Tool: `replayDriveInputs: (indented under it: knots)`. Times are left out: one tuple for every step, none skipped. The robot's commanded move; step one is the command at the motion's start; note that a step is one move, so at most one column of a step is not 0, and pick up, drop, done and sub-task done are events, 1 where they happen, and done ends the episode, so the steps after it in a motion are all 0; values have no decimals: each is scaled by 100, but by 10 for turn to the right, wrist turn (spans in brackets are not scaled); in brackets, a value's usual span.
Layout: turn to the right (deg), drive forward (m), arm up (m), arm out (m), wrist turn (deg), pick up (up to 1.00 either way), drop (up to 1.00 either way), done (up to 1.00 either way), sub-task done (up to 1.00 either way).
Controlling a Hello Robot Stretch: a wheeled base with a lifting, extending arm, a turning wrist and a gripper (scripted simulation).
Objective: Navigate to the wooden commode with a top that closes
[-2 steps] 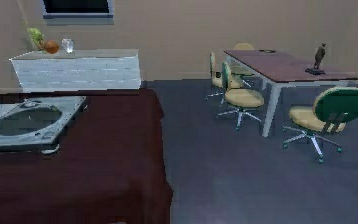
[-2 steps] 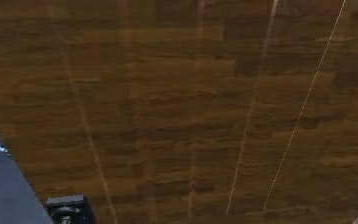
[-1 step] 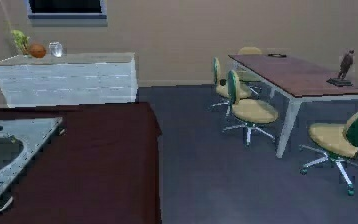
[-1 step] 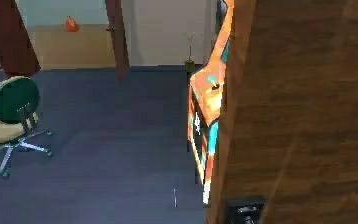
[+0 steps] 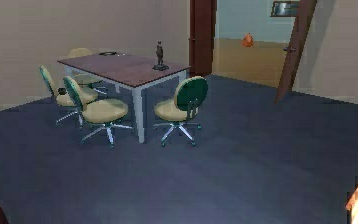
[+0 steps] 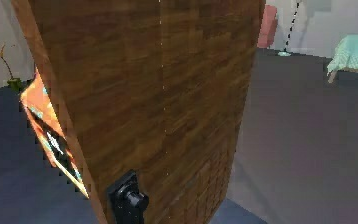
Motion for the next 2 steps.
replayDriveInputs:
  knots:
    - [150,0,0,0,0,0,0,0,0]
    - [0,100,0,0,0,0,0,0,0]
